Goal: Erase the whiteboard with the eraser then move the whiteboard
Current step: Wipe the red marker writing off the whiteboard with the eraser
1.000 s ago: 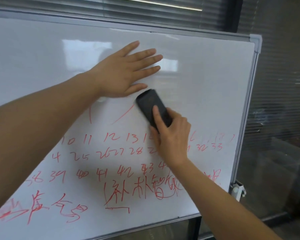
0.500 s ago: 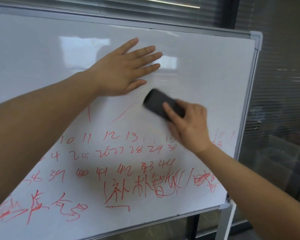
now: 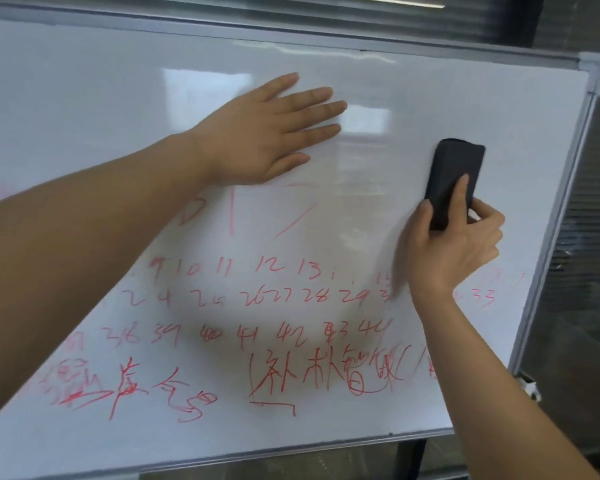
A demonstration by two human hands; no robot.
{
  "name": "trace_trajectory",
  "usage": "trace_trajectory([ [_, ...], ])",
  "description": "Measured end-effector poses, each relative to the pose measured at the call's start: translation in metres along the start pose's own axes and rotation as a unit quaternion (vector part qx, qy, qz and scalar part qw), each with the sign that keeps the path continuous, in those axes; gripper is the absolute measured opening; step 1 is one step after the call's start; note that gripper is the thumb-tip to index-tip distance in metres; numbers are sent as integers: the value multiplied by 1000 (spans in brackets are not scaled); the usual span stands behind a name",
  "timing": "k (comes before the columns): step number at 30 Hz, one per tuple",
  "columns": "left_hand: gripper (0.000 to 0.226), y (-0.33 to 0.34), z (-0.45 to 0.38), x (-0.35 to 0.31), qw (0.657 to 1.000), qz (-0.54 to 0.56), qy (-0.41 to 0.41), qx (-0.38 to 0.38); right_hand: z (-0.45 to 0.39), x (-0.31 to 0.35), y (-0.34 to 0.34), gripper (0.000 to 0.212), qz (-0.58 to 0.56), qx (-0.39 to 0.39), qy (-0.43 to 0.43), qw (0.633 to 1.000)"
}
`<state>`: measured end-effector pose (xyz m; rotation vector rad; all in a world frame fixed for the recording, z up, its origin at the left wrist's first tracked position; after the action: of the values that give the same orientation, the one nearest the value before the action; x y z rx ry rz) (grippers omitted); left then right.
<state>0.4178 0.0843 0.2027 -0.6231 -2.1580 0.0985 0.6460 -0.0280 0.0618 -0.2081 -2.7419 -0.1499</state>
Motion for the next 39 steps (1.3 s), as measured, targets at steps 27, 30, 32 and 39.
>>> trace_trajectory([
  [27, 49, -23, 129, 124, 998, -43, 20, -34, 124, 217, 28, 49, -51, 96, -356, 928],
  [30, 49, -21, 129, 122, 999, -38, 20, -33, 132, 212, 26, 50, -30, 88, -431, 897],
  [32, 50, -22, 129, 122, 999, -35, 17, -32, 126, 209, 25, 51, -28, 86, -475, 875],
  [39, 49, -23, 130, 123, 999, -31, 19, -35, 54, 179, 21, 46, 3, 77, -456, 887],
])
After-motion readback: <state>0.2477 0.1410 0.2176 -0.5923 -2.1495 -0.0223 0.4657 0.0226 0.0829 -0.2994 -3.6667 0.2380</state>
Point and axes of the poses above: each hand's wrist, its own z-axis away from the middle knuckle, its own y-axis out of the palm, x = y × z, the point moved 2 cm from there along -z, towards the middle knuckle, and after that the axes turned 14 degrees about -y, right-handed, at the moved point
